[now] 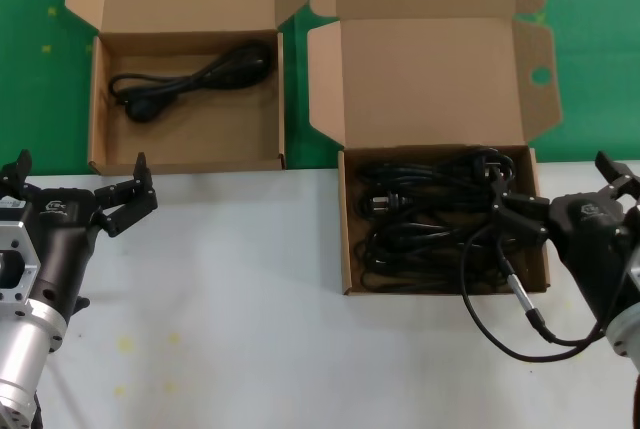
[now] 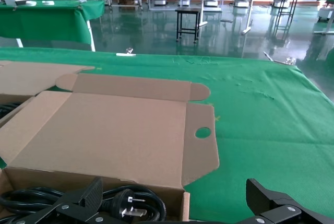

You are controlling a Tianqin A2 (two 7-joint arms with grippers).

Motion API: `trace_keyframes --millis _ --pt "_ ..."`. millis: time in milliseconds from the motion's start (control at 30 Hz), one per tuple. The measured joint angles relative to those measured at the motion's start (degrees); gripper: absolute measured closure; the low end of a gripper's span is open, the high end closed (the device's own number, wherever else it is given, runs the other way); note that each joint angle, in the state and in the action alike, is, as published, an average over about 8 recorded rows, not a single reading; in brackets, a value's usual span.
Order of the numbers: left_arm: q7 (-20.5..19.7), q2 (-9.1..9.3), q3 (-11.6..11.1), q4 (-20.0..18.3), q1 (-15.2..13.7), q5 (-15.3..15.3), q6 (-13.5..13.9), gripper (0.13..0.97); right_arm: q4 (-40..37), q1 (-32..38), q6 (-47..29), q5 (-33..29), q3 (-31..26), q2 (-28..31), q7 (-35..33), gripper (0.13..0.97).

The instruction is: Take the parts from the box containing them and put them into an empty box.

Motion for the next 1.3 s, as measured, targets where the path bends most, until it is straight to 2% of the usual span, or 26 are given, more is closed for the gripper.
trace_keyframes --millis 1300 --pt "0.00 0.00 0.00 0.00 0.00 0.00 0.00 0.132 0.00 0.00 0.00 0.00 0.00 0.00 0.00 0.129"
